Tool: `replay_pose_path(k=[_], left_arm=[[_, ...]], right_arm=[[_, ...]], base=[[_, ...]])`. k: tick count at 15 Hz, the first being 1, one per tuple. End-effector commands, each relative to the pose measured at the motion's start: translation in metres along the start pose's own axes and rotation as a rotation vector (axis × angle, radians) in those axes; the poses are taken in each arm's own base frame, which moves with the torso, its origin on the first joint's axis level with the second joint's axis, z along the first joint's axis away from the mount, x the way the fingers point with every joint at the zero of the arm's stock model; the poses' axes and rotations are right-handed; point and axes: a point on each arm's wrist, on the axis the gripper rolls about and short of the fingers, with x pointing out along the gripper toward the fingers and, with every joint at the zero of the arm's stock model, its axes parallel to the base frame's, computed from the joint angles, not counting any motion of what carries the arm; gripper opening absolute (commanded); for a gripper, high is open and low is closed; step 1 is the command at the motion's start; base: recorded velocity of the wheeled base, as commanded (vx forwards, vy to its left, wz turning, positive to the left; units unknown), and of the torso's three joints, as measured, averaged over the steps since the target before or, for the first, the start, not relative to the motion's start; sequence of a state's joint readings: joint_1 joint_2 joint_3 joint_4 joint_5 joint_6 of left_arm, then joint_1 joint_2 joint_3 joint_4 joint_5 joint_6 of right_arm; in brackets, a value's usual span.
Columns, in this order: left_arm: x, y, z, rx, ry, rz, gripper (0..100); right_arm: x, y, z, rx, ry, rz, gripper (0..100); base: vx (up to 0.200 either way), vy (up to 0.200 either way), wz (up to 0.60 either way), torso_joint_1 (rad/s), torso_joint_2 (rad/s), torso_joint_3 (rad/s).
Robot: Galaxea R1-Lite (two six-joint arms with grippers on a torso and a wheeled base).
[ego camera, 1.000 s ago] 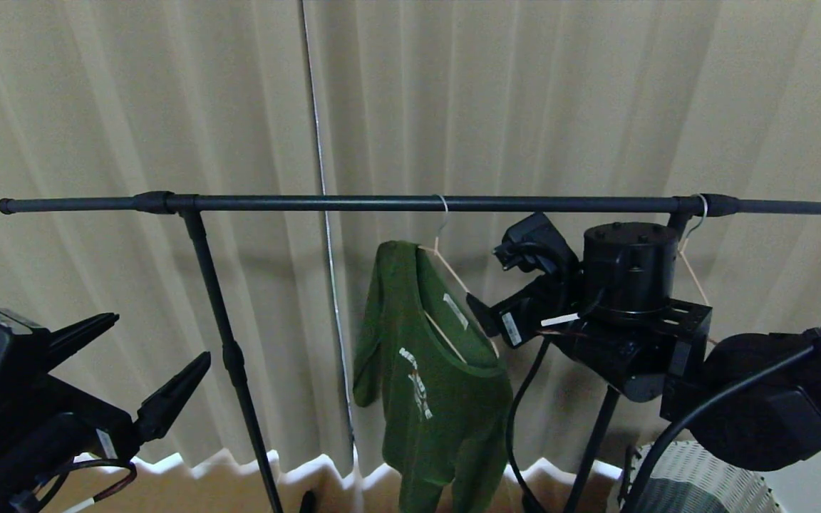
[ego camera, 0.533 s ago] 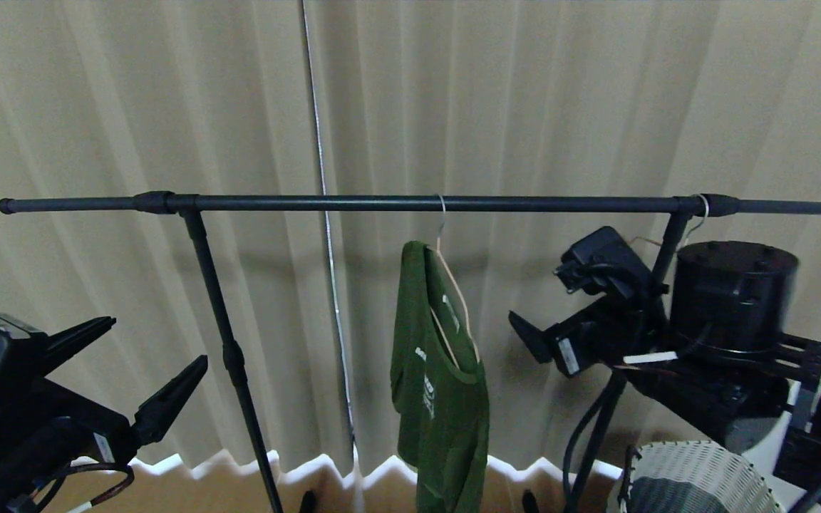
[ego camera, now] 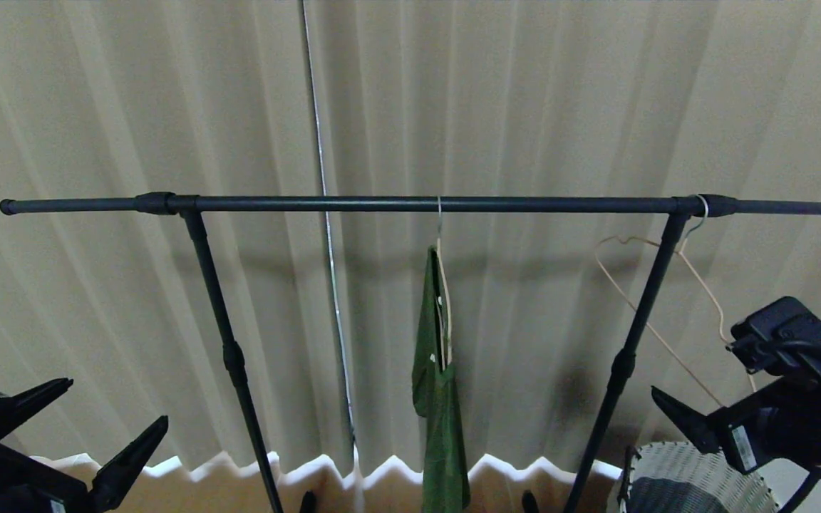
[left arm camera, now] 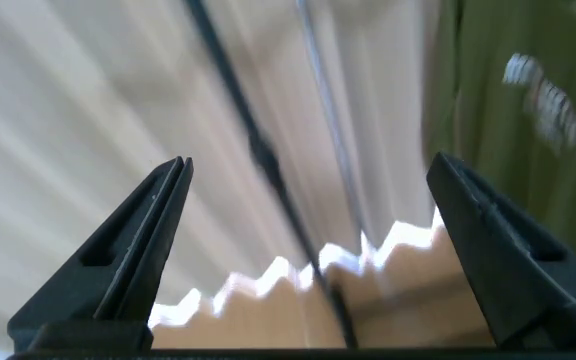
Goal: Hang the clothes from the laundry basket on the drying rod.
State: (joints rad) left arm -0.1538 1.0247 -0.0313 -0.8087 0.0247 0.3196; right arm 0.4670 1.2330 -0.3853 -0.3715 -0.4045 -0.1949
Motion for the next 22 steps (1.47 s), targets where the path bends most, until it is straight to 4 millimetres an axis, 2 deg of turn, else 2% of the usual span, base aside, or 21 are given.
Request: replay_pose_path(k=[1,9,17,22], left_arm=[[-0.009,0.003,0.004,-0.002,-0.017,0.020,100],[-0.015,-0.001,-0.002,0.001,0.009,-0.009,100],[-0.014,-0.002,-0.005,0.005,0.026,-0.021,100],[-0.011,-0.003,-0.006,0.008,0.048,-0.030,100]], right_arm=[[-0.010,-0.002,-0.018,0.040,0.014,-0.007,100],[-0.017,0.004,-0.057,0.151,0.073,0.087,100],[-0.017,0.008,-0.073,0.041,0.131,0.102,100],[-0.015,0.010,-0.079,0.032,0.170,0.107,100]], base=[[0.000,0.000,0.00,0.000,0.00,0.000],[0.000,0.000,0.00,0.000,0.00,0.000],[0.000,0.000,0.00,0.000,0.00,0.000],[-0.200,0.000,0.00,0.008,0.00,0.000]])
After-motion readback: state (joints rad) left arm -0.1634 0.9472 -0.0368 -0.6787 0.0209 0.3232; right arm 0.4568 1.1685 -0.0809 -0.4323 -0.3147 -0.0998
